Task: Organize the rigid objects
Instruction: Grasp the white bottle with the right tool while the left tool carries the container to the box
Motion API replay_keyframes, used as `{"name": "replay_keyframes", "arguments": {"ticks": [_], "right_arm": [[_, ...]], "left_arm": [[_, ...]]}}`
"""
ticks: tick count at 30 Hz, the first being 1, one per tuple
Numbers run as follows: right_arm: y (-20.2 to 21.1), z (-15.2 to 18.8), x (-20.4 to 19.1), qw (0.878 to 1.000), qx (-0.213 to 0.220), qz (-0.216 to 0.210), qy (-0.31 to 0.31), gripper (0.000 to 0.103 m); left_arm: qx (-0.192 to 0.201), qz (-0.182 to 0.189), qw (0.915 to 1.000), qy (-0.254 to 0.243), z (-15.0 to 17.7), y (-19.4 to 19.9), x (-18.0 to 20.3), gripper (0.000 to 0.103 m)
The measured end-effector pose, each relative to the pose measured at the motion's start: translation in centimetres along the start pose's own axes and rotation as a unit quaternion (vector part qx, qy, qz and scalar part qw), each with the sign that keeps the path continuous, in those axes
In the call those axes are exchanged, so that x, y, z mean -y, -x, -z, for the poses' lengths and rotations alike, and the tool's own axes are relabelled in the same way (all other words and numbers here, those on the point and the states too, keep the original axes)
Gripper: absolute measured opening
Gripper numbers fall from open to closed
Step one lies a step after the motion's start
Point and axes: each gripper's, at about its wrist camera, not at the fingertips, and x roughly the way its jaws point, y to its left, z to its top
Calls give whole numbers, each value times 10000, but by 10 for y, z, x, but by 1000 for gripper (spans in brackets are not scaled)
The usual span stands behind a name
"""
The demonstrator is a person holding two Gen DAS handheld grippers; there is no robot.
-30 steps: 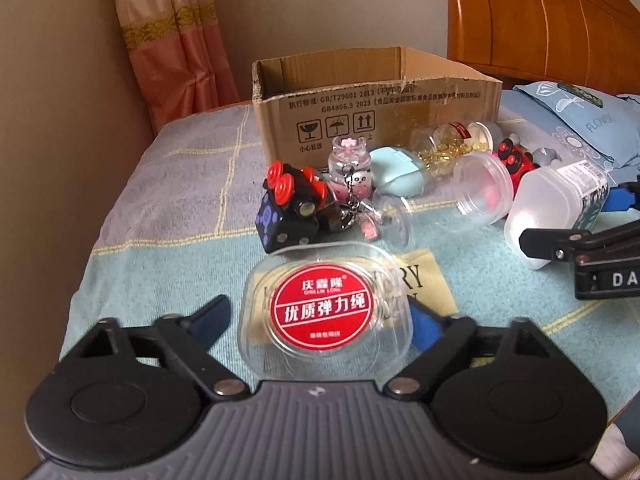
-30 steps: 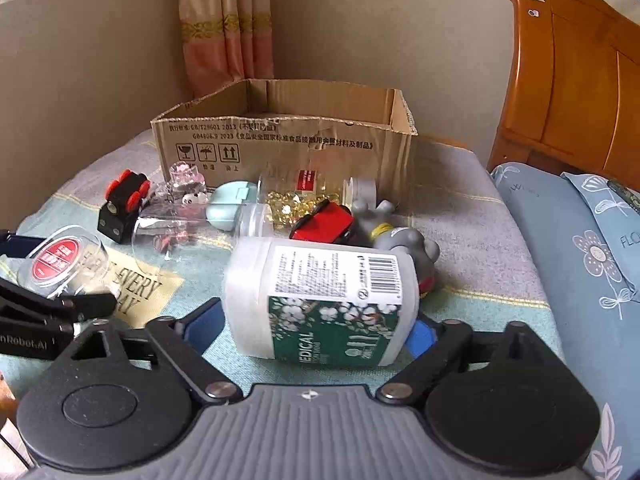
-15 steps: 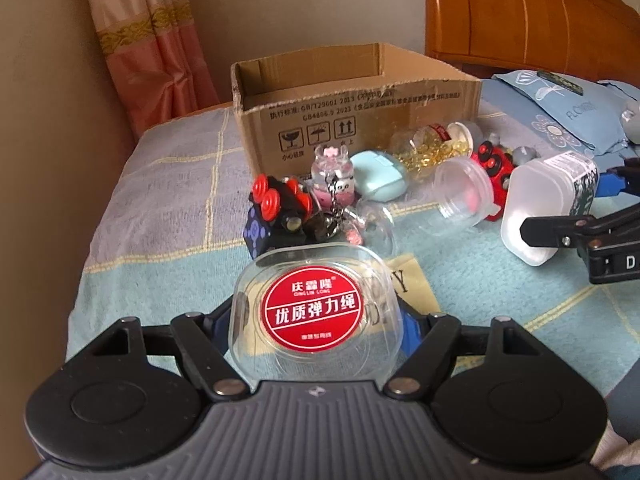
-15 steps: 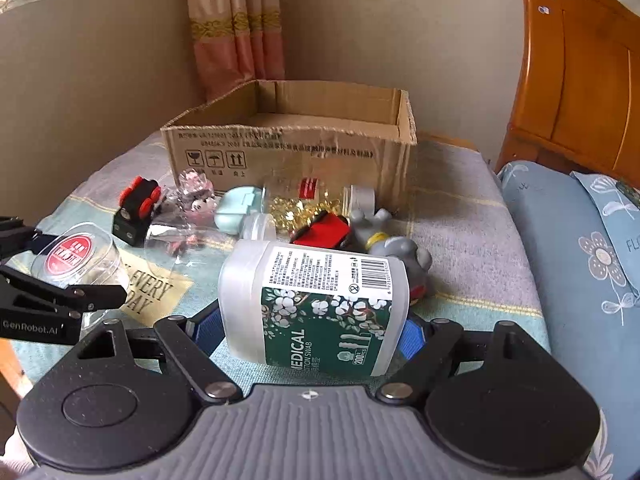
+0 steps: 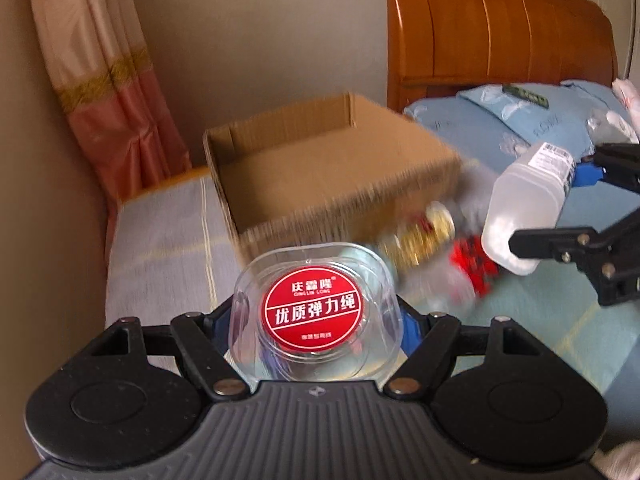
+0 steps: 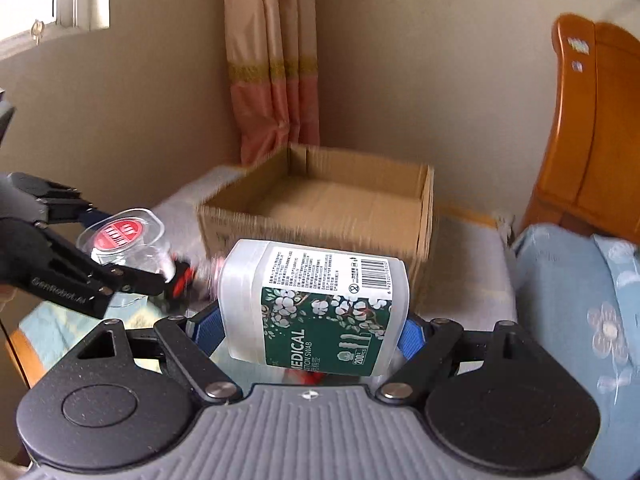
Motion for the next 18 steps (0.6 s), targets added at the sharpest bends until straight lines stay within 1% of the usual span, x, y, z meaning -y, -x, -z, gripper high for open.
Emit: {"name": "replay_keyframes", "arguments": {"ticks": [4,9,13,14,15,16,18], "right_arm": [[-13,-31,7,10000,71,2,-41,87],[-45,-66,18,9997,-53,98,-198,87],[-71,-86,26,9991,-138,206,-335,87],[-78,-90,28,9990,-161,241,-348,89],[-85,-93,29,9989,-197,271,-331,98],[-90,-96,30,9987,-227,299,-341,103],[-93,-96,31,9986,-152,295,-409,103]], "left_arm": [[103,-111,9999,-24,-43,-13,-17,75],[90,-249,9996,19,-91,-43,-39,75],[36,-437,9990,-23,-113,-69,-47,75],[7,-456,9990,-13,-117,-74,-49,75],[-37,-458,9989,13,-122,-81,-53,75],[-58,-453,9990,25,-125,-87,-55,76],[-72,-538,9985,95,-132,-98,-60,76]]}}
